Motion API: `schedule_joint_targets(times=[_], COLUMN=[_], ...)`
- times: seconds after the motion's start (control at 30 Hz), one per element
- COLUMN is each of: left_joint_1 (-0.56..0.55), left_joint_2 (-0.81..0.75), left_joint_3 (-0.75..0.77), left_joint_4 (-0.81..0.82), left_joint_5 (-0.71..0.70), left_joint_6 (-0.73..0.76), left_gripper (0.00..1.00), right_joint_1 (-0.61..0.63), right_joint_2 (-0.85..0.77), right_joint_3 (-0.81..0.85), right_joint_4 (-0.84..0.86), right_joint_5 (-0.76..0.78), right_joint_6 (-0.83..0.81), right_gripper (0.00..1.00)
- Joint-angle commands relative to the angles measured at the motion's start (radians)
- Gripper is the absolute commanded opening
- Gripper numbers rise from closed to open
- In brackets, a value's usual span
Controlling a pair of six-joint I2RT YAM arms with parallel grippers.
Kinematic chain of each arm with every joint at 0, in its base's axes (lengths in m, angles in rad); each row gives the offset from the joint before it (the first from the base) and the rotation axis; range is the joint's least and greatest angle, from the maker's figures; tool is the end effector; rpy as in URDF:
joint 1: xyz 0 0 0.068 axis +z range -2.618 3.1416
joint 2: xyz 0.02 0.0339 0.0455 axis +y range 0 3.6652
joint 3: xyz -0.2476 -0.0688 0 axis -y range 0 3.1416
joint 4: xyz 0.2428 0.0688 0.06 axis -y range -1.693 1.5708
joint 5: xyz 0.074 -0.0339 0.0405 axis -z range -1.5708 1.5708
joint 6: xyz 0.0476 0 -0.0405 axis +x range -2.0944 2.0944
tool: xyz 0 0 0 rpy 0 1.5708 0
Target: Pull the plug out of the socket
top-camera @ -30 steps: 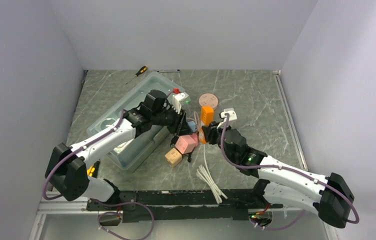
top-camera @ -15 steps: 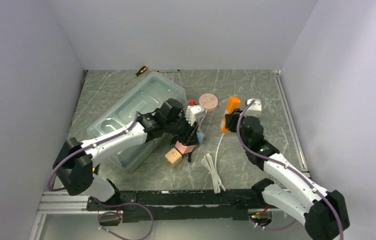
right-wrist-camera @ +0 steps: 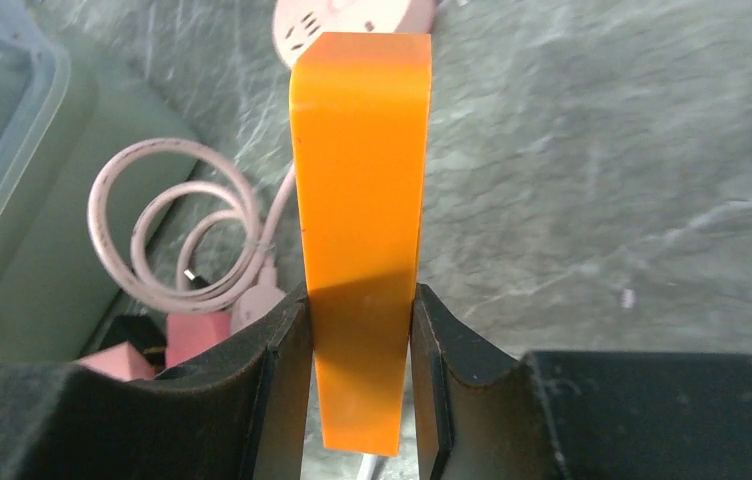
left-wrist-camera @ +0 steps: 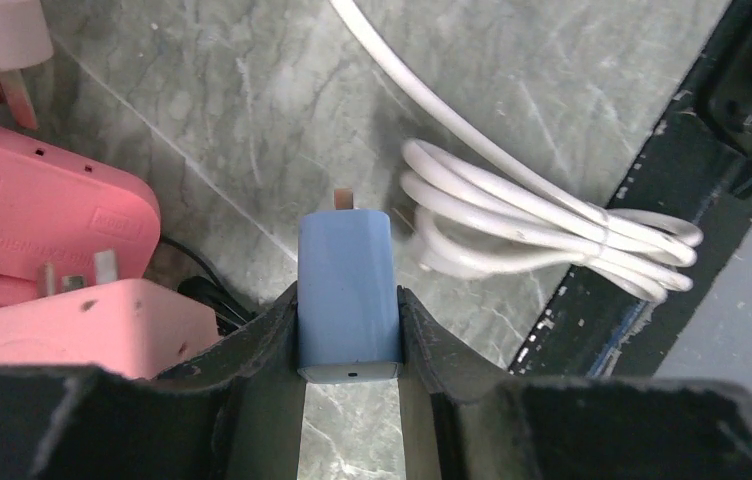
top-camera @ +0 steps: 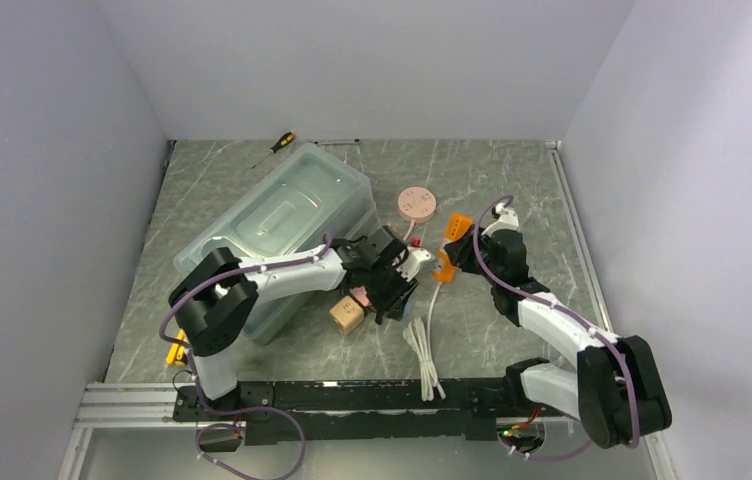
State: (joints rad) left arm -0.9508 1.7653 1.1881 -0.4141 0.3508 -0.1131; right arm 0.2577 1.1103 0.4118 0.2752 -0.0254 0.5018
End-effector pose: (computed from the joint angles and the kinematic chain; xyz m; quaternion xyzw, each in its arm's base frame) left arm 0.2011 -0.3099 0.1749 0.4293 0.8418 -0.2868 0.1576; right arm 0.2369 0.0637 0.1752 0.0954 0.8344 0.2111 0.5001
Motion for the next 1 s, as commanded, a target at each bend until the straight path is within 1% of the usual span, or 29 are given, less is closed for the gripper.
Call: schedule_joint_targets(times=[0.0, 0.03, 0.07, 0.13, 0.17, 0.2, 0.23, 0.33, 0.4, 0.47, 0.6, 0.67, 0.73, 0.8, 0.9, 0.97], left_joint_1=[-0.006, -0.007, -0.007, -0.008, -0.008, -0.009, -0.008, -0.008, -0.009, -0.009, -0.003, 0.009, 0.034, 0.082, 0.210, 0.305], left_joint_2=[0.037, 0.043, 0.049, 0.061, 0.066, 0.071, 0.075, 0.076, 0.070, 0.059, 0.019, -0.017, -0.069, -0.118, -0.190, -0.236], left_joint_3=[0.056, 0.057, 0.061, 0.071, 0.075, 0.078, 0.080, 0.084, 0.087, 0.091, 0.112, 0.128, 0.151, 0.175, 0.203, 0.226], left_joint_4=[-0.040, -0.040, -0.042, -0.050, -0.056, -0.061, -0.065, -0.068, -0.068, -0.071, -0.072, -0.072, -0.066, -0.055, -0.032, -0.038], left_joint_5=[-0.045, -0.044, -0.046, -0.058, -0.063, -0.066, -0.068, -0.071, -0.081, -0.087, -0.100, -0.101, -0.102, -0.096, -0.048, -0.066], left_joint_6=[0.014, 0.014, 0.013, 0.015, 0.016, 0.016, 0.016, 0.016, 0.017, 0.020, 0.033, 0.031, 0.024, 0.003, -0.070, -0.099], left_gripper=[0.00, 0.03, 0.07, 0.21, 0.29, 0.40, 0.49, 0.75, 0.88, 0.98, 1.00, 1.00, 1.00, 1.00, 1.00, 1.00], right_joint_1=[0.000, 0.000, 0.000, 0.000, 0.000, 0.000, 0.000, 0.000, 0.000, 0.000, 0.000, 0.000, 0.000, 0.000, 0.000, 0.000], right_joint_2=[0.062, 0.081, 0.099, 0.131, 0.146, 0.157, 0.168, 0.181, 0.179, 0.167, 0.112, 0.075, 0.037, -0.003, -0.060, -0.096], right_joint_3=[0.021, 0.030, 0.038, 0.052, 0.059, 0.065, 0.070, 0.082, 0.086, 0.088, 0.101, 0.122, 0.152, 0.186, 0.250, 0.307], right_joint_4=[0.140, 0.131, 0.122, 0.102, 0.091, 0.080, 0.075, 0.059, 0.047, 0.030, -0.020, -0.068, -0.129, -0.202, -0.305, -0.368], right_joint_5=[-0.152, -0.149, -0.145, -0.132, -0.127, -0.123, -0.122, -0.112, -0.097, -0.079, -0.024, 0.015, 0.064, 0.108, 0.175, 0.210], right_joint_6=[0.013, 0.013, 0.014, 0.021, 0.023, 0.022, 0.022, 0.024, 0.023, 0.020, 0.006, -0.007, -0.025, -0.047, -0.082, -0.110], right_gripper=[0.00, 0.00, 0.00, 0.04, 0.09, 0.15, 0.21, 0.49, 0.64, 0.76, 0.93, 0.98, 1.00, 1.00, 1.00, 1.00])
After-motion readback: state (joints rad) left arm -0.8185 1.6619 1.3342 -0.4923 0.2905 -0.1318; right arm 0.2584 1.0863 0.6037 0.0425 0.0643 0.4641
